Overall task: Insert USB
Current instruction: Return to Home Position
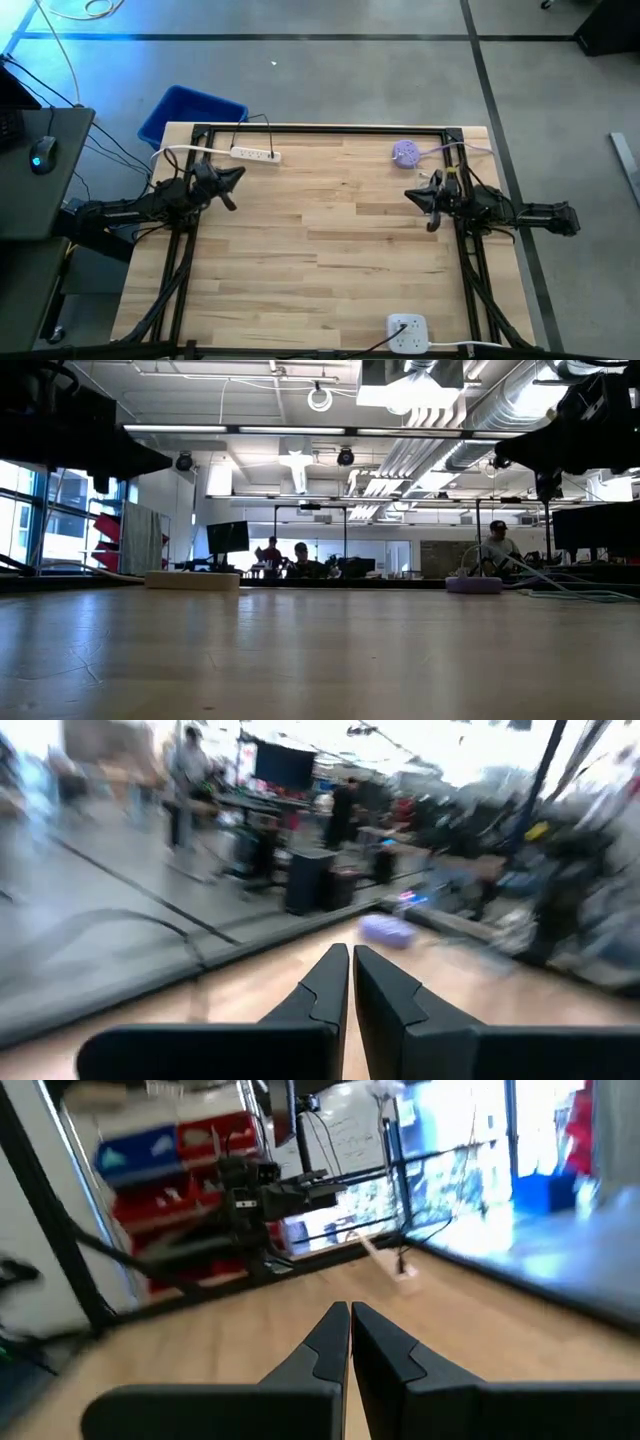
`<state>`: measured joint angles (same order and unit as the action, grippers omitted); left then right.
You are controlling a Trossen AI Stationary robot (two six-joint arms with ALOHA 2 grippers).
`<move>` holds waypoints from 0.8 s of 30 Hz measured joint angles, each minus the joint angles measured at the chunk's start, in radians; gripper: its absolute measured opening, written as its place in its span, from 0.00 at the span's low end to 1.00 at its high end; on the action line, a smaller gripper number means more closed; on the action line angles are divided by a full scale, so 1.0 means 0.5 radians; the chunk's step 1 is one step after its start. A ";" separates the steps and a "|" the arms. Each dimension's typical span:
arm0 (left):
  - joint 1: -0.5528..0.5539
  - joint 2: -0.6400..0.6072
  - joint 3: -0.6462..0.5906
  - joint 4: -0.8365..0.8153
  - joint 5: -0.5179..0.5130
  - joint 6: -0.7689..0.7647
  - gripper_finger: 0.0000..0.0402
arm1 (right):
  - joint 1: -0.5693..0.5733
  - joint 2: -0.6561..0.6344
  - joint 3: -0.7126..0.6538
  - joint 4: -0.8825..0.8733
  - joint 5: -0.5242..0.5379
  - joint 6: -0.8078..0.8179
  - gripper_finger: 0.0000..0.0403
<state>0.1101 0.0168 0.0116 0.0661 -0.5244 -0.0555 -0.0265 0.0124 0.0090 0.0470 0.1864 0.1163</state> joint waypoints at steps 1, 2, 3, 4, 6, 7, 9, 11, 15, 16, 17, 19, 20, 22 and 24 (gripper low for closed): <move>0.000 0.004 0.000 0.000 -0.001 0.112 0.00 | 0.000 0.000 0.000 -0.004 -0.024 -0.084 0.00; 0.000 0.006 0.000 -0.001 -0.001 0.201 0.00 | 0.000 0.000 0.000 -0.009 -0.062 -0.157 0.00; 0.000 0.006 0.000 -0.001 0.001 0.262 0.00 | 0.000 0.000 0.000 -0.018 -0.124 -0.214 0.00; 0.000 0.006 0.000 -0.001 0.019 0.297 0.00 | 0.000 0.000 -0.001 -0.033 -0.208 -0.266 0.00; 0.000 0.006 0.000 -0.003 0.110 0.323 0.00 | 0.000 0.001 0.001 -0.060 -0.401 -0.359 0.00; 0.000 0.006 0.000 -0.005 0.181 0.315 0.00 | 0.001 0.006 0.002 -0.055 -0.483 -0.393 0.00; 0.000 0.006 0.000 -0.011 0.390 0.251 0.00 | 0.002 0.015 0.002 -0.041 -0.594 -0.421 0.00; 0.000 0.006 0.000 -0.026 0.659 0.175 0.00 | 0.002 0.025 0.002 -0.035 -0.620 -0.400 0.00; -0.002 0.006 0.000 -0.116 1.078 0.064 0.00 | 0.002 0.044 0.002 -0.036 -0.613 -0.304 0.00; -0.002 0.008 0.001 -0.115 1.107 0.055 0.00 | 0.002 0.048 0.002 -0.036 -0.613 -0.281 0.00; -0.004 0.011 0.001 -0.114 1.106 0.039 0.00 | 0.002 0.052 0.002 -0.036 -0.613 -0.259 0.00; -0.003 0.018 0.001 -0.120 1.073 0.014 0.00 | 0.002 0.054 0.002 -0.037 -0.613 -0.212 0.00; -0.003 0.020 0.001 -0.121 1.067 0.009 0.00 | 0.002 0.054 0.002 -0.038 -0.613 -0.186 0.00; -0.003 0.023 0.001 -0.120 1.070 0.009 0.00 | 0.002 0.053 0.002 -0.038 -0.613 -0.180 0.00; -0.003 0.026 0.001 -0.121 1.070 0.011 0.00 | 0.002 0.054 0.002 -0.039 -0.613 -0.180 0.00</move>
<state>0.1085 0.0298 0.0120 0.0057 0.0104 -0.0498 -0.0257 0.0395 0.0101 0.0277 -0.1203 0.0265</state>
